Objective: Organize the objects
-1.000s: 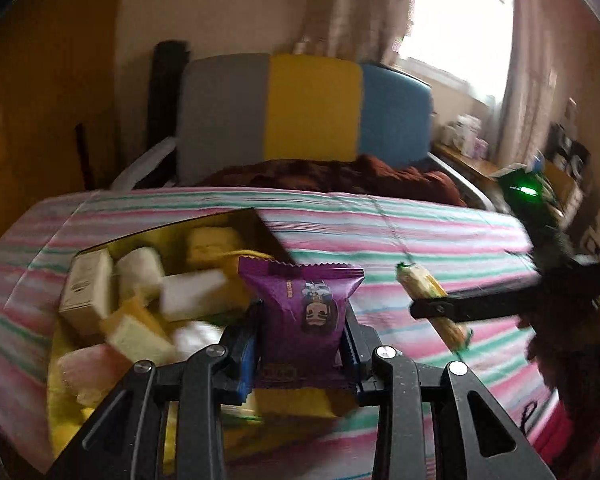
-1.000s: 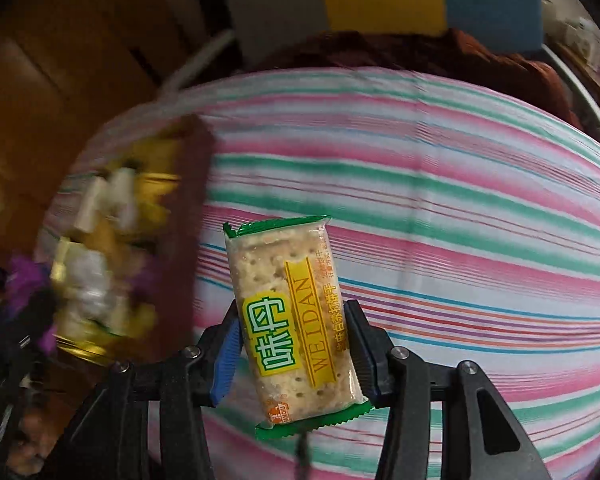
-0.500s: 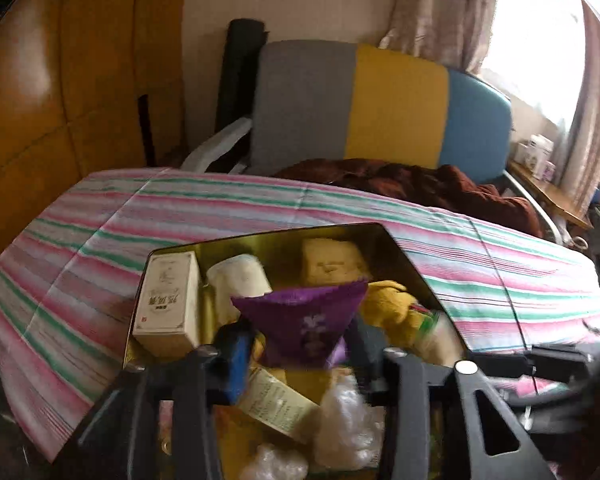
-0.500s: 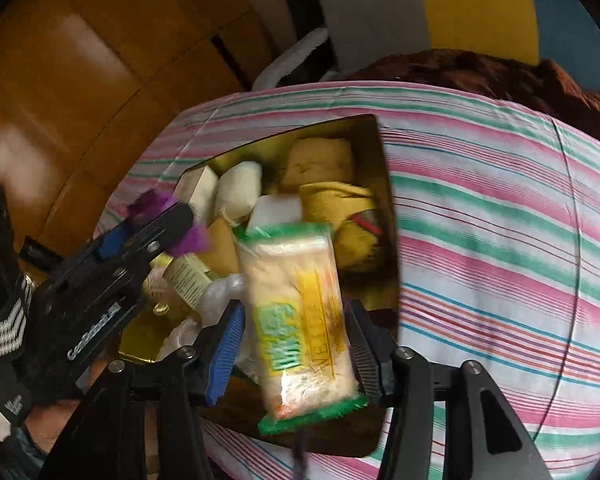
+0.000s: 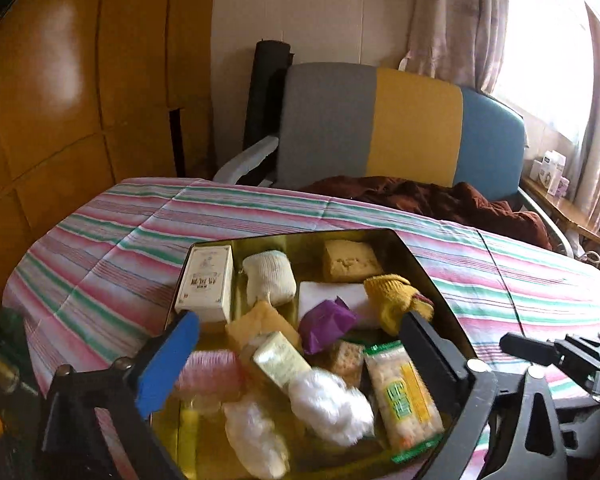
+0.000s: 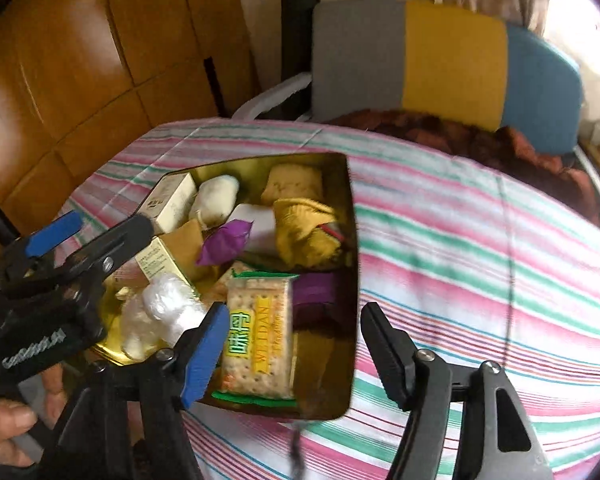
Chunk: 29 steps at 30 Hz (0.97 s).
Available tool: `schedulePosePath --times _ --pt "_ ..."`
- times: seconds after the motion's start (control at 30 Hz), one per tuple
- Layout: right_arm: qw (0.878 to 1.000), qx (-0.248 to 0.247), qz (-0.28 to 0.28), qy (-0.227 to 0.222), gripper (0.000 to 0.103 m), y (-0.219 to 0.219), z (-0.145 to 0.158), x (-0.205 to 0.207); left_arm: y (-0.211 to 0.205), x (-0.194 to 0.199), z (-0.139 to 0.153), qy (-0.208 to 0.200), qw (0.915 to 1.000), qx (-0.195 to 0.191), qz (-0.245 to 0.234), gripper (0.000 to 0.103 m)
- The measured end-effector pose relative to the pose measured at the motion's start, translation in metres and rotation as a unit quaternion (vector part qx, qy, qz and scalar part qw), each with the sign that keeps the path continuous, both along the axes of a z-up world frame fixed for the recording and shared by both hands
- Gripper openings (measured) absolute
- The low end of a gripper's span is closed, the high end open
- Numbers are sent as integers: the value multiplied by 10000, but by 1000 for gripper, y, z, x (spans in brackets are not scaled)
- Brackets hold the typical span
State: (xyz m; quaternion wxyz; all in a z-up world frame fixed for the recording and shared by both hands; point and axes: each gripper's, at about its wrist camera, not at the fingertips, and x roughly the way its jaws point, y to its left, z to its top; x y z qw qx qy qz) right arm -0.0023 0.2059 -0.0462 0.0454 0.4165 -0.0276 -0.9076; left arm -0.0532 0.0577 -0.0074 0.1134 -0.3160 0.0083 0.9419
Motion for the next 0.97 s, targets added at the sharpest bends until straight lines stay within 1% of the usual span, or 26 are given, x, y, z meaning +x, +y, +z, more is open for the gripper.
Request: schedulePosePath --times 0.1,0.17,0.3,0.4,0.47,0.7,0.97 --pt "9995 185 -154 210 74 -2 4 13 -1 12 0 -26 10000 57 25 103" --pt "9986 318 -268 319 75 -2 5 22 -1 19 1 -18 10000 50 63 103" --pt "9978 412 -386 355 75 0 1 31 0 32 0 12 9997 -34 226 103" --pt "9974 415 -458 364 75 3 -1 34 0 37 -3 8 9987 -232 452 103" --pt "9971 433 -492 377 75 4 -3 35 -1 40 -5 29 9981 -320 523 103" --pt "9968 457 -531 389 75 6 -8 33 -11 43 -14 -127 9979 -228 600 103" --pt "9966 510 -479 439 75 1 -8 31 -12 48 -11 35 9981 -184 587 102"
